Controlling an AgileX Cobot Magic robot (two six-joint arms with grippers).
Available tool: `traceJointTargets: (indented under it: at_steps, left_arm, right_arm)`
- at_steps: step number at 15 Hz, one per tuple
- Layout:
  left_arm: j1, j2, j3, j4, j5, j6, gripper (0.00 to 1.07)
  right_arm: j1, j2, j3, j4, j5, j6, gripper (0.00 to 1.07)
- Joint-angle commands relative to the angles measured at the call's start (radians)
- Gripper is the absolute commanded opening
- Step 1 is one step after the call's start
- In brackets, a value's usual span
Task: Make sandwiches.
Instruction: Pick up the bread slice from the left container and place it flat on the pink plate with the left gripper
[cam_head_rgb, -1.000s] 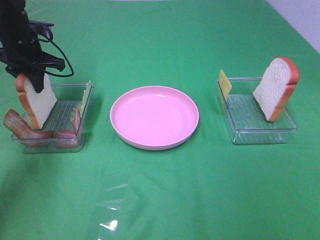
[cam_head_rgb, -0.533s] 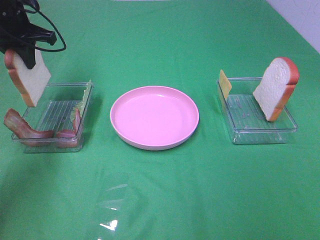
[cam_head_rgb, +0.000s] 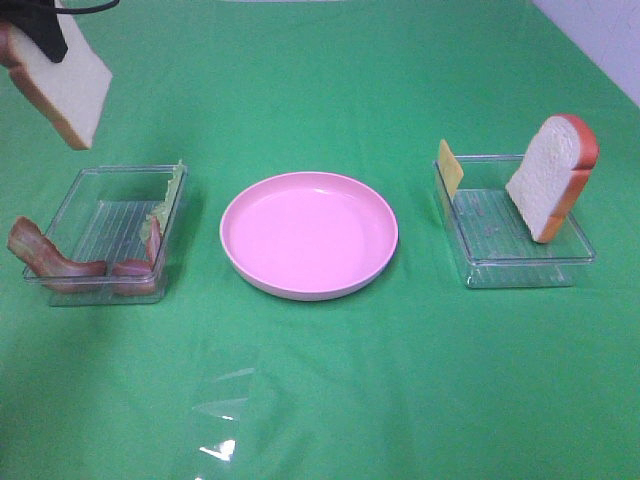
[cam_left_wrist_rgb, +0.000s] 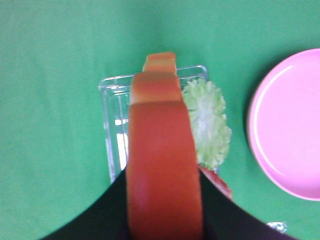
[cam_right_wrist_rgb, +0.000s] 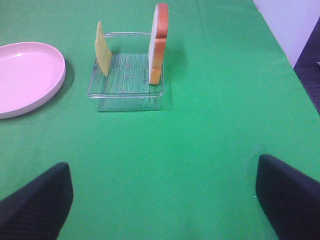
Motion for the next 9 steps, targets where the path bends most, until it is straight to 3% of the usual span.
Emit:
traceJointTargets:
  at_steps: [1, 6, 8, 9]
  left_arm:
    - [-0.004, -0.008, 0.0, -0.154, 0.065, 0.018, 0.0]
    - [-0.016, 0.032, 0.001, -0.595, 0.018, 0.154, 0.0]
    - [-0.059, 0.084, 0.002, -0.633, 0.023, 0.202, 0.0]
    - [-0.107, 0.15, 0.002, -0.634, 0.018, 0.253, 0.0]
  right_arm:
    - [-0.007, -0.023, 0.003, 0.001, -0.007, 0.0, 0.96]
    - [-0.007, -0.023, 0.003, 0.001, -0.007, 0.0, 0.96]
    - [-0.007, -0.023, 0.003, 0.001, -0.007, 0.0, 0.96]
    - [-0.007, -0.023, 0.003, 0.001, -0.007, 0.0, 0.96]
